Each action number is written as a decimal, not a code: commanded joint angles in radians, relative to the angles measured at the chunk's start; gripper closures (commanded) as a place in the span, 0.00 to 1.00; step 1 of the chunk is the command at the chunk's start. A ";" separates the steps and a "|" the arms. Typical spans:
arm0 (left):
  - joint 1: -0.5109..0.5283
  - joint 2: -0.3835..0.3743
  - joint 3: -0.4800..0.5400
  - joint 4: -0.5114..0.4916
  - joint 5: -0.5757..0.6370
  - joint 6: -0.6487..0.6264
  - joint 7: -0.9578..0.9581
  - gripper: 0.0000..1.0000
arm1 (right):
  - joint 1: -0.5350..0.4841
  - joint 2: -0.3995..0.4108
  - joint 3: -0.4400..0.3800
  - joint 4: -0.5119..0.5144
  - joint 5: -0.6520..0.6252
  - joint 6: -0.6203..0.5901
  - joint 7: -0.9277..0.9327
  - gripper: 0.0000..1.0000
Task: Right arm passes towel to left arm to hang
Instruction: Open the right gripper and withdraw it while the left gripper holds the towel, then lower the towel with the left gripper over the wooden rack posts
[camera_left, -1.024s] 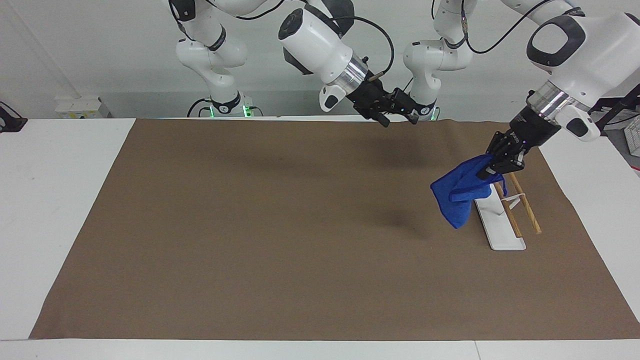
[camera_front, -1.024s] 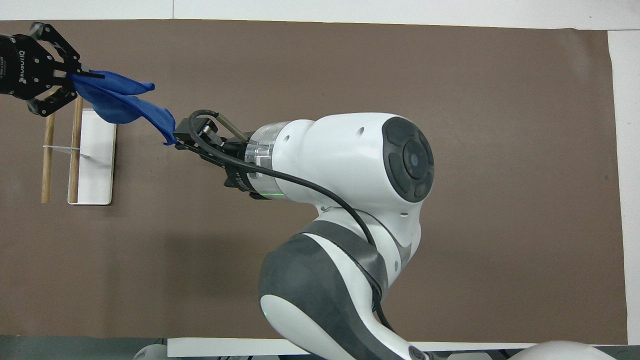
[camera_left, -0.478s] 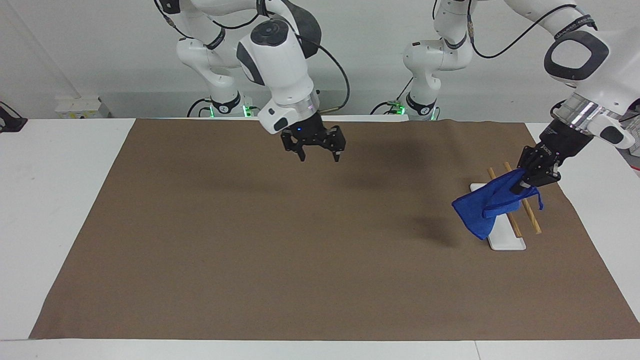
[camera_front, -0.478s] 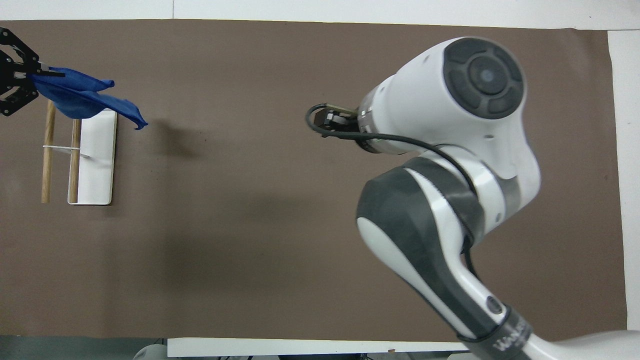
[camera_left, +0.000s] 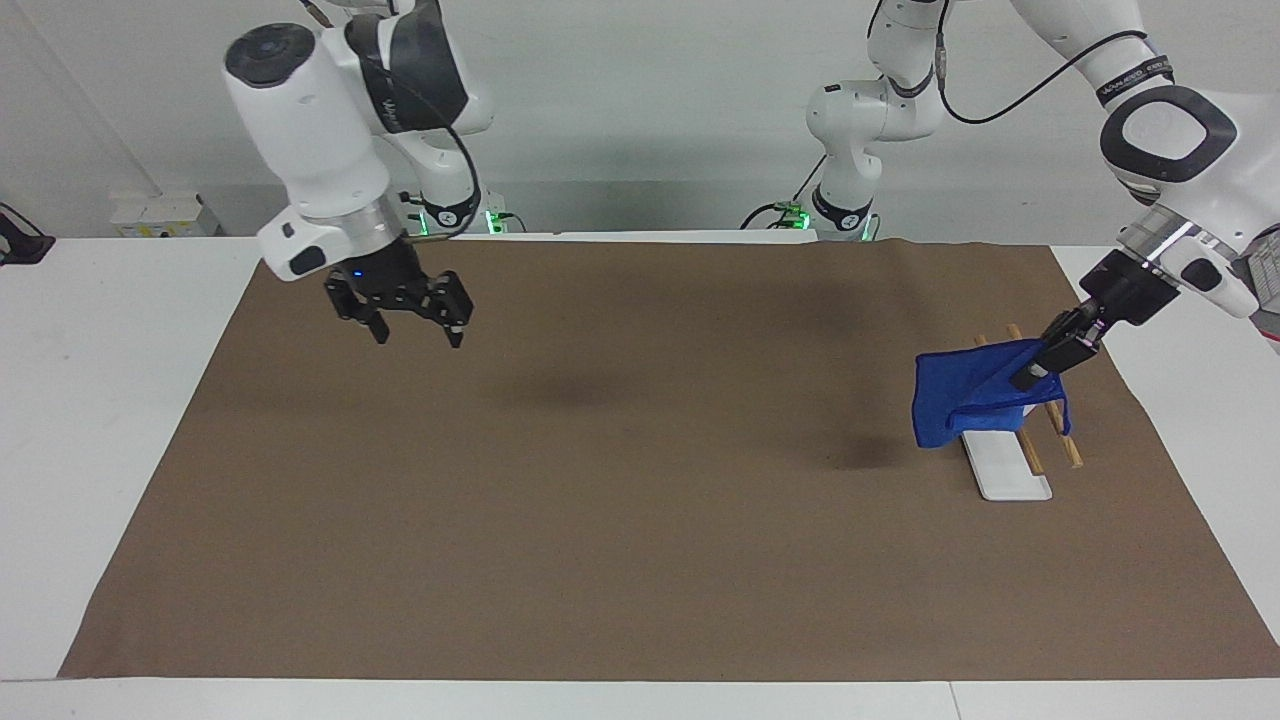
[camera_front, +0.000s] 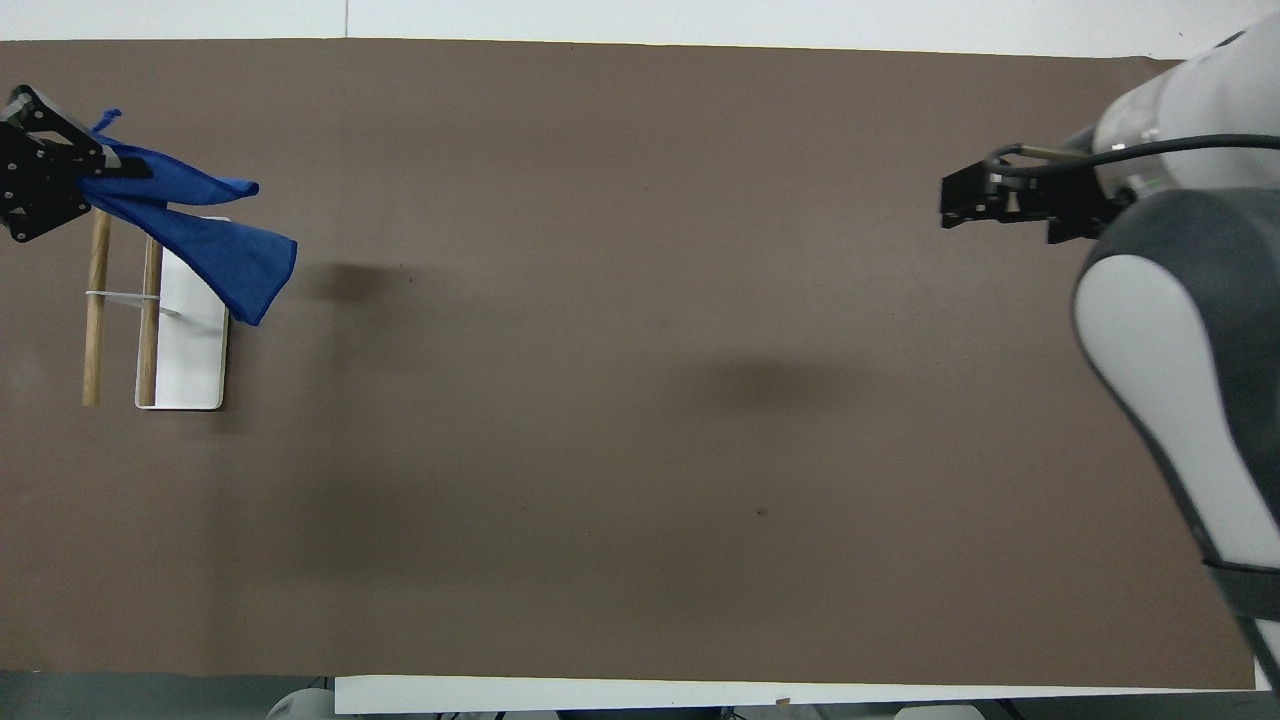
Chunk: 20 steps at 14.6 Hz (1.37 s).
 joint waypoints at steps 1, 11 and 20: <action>0.013 -0.015 0.034 -0.015 -0.009 -0.076 0.274 1.00 | 0.028 -0.026 -0.115 -0.025 0.005 -0.019 -0.173 0.01; 0.025 0.045 0.053 0.021 -0.110 -0.080 0.691 1.00 | 0.025 -0.040 -0.192 -0.022 -0.004 -0.121 -0.224 0.01; 0.064 0.064 0.078 -0.011 -0.109 -0.067 0.832 1.00 | 0.029 -0.040 -0.181 -0.019 -0.004 -0.133 -0.224 0.01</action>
